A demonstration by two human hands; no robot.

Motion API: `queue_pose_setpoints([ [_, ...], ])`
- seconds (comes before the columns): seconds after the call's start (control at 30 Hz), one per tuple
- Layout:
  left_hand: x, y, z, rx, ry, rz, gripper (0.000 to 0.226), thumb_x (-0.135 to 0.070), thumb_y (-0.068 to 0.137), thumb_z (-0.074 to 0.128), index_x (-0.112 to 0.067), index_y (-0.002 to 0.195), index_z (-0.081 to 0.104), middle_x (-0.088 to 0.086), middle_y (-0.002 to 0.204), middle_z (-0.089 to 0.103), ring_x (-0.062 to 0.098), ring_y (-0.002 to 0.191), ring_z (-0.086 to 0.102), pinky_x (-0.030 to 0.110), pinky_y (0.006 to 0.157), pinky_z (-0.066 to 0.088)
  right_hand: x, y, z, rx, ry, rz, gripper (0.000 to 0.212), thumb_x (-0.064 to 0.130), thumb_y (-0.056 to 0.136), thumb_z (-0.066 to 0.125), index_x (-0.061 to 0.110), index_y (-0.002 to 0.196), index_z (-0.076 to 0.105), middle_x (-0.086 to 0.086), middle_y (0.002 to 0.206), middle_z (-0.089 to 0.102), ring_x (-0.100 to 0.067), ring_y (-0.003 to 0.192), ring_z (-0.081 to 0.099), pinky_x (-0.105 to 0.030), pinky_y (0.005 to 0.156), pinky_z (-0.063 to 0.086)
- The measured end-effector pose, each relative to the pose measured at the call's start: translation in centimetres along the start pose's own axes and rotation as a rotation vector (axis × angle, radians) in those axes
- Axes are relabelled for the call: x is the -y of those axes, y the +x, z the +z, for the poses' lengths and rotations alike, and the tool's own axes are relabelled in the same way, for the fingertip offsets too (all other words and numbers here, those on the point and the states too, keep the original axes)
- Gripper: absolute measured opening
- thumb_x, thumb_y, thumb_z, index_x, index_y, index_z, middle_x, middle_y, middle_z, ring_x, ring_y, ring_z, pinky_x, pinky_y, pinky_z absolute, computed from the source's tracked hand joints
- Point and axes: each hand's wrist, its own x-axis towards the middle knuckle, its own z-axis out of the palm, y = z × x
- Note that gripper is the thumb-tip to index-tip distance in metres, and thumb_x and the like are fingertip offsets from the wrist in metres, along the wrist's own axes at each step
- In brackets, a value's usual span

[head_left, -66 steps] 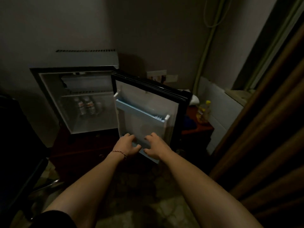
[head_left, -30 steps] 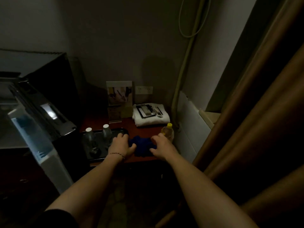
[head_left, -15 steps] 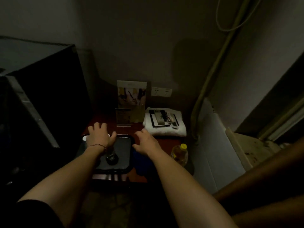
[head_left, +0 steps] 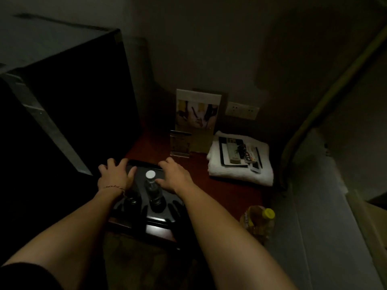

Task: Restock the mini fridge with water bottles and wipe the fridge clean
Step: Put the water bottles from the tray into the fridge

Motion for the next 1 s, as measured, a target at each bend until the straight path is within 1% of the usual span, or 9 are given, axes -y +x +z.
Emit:
queue_pose_setpoints([
  [0.1, 0.8, 0.8, 0.7, 0.062, 0.009, -0.005, 0.053, -0.055, 0.099, 0.039, -0.027, 0.143, 0.04, 0.014, 0.149, 0.027, 0.04, 0.132, 0.029, 0.055, 0.099, 0.042, 1.5, 1.9, 1.4, 0.027, 0.01, -0.021, 0.058, 0.035, 0.092, 0.069, 0.017, 0.141, 0.045, -0.007, 0.135, 0.041, -0.035, 0.118, 0.053, -0.049, 0.091, 0.051],
  [0.2, 0.6, 1.2, 1.7, 0.086, 0.04, 0.038, 0.046, -0.052, 0.1, 0.04, -0.023, 0.135, 0.045, 0.014, 0.138, 0.036, 0.037, 0.122, 0.04, 0.051, 0.091, 0.046, 2.5, 3.4, 2.8, 0.065, -0.011, -0.035, 0.056, 0.034, 0.093, 0.068, 0.015, 0.141, 0.045, -0.007, 0.136, 0.04, -0.036, 0.118, 0.054, -0.049, 0.092, 0.051],
  [0.33, 0.9, 1.7, 2.6, 0.08, -0.016, 0.053, 0.035, -0.044, 0.101, 0.045, -0.015, 0.121, 0.049, 0.016, 0.124, 0.04, 0.039, 0.107, 0.051, 0.049, 0.084, 0.05, 2.4, 4.4, 4.2, 0.105, -0.032, -0.033, 0.042, 0.029, 0.095, 0.064, 0.014, 0.133, 0.051, -0.008, 0.132, 0.042, -0.034, 0.116, 0.054, -0.046, 0.091, 0.051],
  [0.47, 1.4, 1.4, 3.0, 0.043, -0.069, 0.084, 0.032, -0.037, 0.099, 0.052, -0.009, 0.115, 0.047, 0.018, 0.12, 0.038, 0.041, 0.095, 0.055, 0.047, 0.079, 0.05, 2.2, 3.9, 4.8, 0.075, 0.018, -0.003, 0.029, 0.021, 0.097, 0.06, 0.01, 0.122, 0.053, -0.01, 0.13, 0.039, -0.036, 0.11, 0.055, -0.048, 0.091, 0.051],
  [0.63, 0.8, -0.3, 3.2, 0.017, -0.078, 0.13, 0.032, -0.032, 0.097, 0.059, -0.004, 0.11, 0.049, 0.018, 0.121, 0.039, 0.04, 0.095, 0.058, 0.046, 0.08, 0.048, 1.9, 1.5, 4.4, 0.057, 0.005, 0.074, 0.025, 0.022, 0.098, 0.059, 0.007, 0.117, 0.052, -0.012, 0.13, 0.037, -0.038, 0.107, 0.056, -0.043, 0.084, 0.048],
  [0.73, 0.2, -2.1, 3.0, 0.019, -0.09, 0.164, 0.031, -0.032, 0.098, 0.059, -0.005, 0.111, 0.049, 0.017, 0.122, 0.04, 0.038, 0.098, 0.057, 0.045, 0.08, 0.047, 2.0, -1.0, 4.0, 0.034, -0.007, 0.127, 0.024, 0.021, 0.098, 0.059, 0.008, 0.117, 0.053, -0.011, 0.129, 0.038, -0.037, 0.108, 0.056, -0.042, 0.084, 0.046],
  [0.83, -0.4, -4.3, 2.3, 0.035, -0.099, 0.219, 0.03, -0.033, 0.098, 0.057, -0.007, 0.111, 0.049, 0.015, 0.122, 0.04, 0.036, 0.1, 0.056, 0.044, 0.081, 0.046, 2.4, -4.4, 3.3, -0.025, -0.005, 0.201, 0.026, 0.022, 0.097, 0.06, 0.009, 0.118, 0.054, -0.01, 0.128, 0.039, -0.036, 0.108, 0.057, -0.039, 0.082, 0.045],
  [1.0, -1.0, -9.1, 0.7, 0.061, -0.101, 0.355, 0.031, -0.031, 0.099, 0.056, -0.006, 0.115, 0.049, 0.016, 0.125, 0.04, 0.036, 0.103, 0.056, 0.043, 0.083, 0.046, 4.2, -11.3, 2.6, -0.122, 0.022, 0.34, 0.024, 0.024, 0.096, 0.061, 0.012, 0.115, 0.056, -0.006, 0.123, 0.041, -0.031, 0.105, 0.057, -0.042, 0.088, 0.051],
])
